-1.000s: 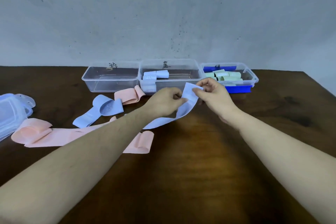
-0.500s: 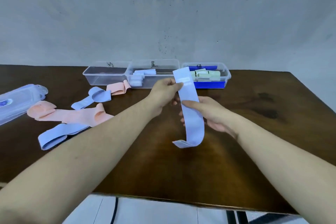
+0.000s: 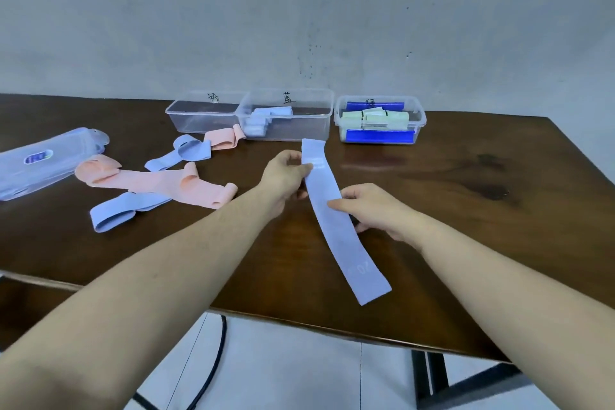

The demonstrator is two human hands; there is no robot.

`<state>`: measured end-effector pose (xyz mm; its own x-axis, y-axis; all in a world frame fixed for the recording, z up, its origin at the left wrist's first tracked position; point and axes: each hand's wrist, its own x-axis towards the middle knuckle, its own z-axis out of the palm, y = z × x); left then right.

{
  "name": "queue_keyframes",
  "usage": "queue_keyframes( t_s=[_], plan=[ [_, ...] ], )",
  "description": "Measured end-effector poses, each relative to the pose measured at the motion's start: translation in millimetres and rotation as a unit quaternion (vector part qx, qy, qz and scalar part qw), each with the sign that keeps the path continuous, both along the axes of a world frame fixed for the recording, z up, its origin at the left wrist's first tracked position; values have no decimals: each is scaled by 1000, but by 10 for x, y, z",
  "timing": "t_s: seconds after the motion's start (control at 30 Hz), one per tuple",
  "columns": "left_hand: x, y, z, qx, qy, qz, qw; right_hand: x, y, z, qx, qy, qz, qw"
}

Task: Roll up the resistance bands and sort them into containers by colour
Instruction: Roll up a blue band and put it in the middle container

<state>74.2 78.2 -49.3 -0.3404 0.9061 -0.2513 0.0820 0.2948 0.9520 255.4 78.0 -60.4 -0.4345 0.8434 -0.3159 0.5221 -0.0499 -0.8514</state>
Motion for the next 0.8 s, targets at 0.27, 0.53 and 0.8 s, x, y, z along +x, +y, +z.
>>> queue_keyframes(
  t_s=[0.27,0.53,0.8],
  plan=[
    [-180,436,-129,-42,-43,-7,998,-146,199,-51,38,-109,-48,992],
    [-247,693,-276,-24,-51,-65,996,-257,305,-120,61,-139,-116,982],
    [-296,479,-359,32,28,-115,993,-185,136,-142,129,-161,-86,975]
  ],
)
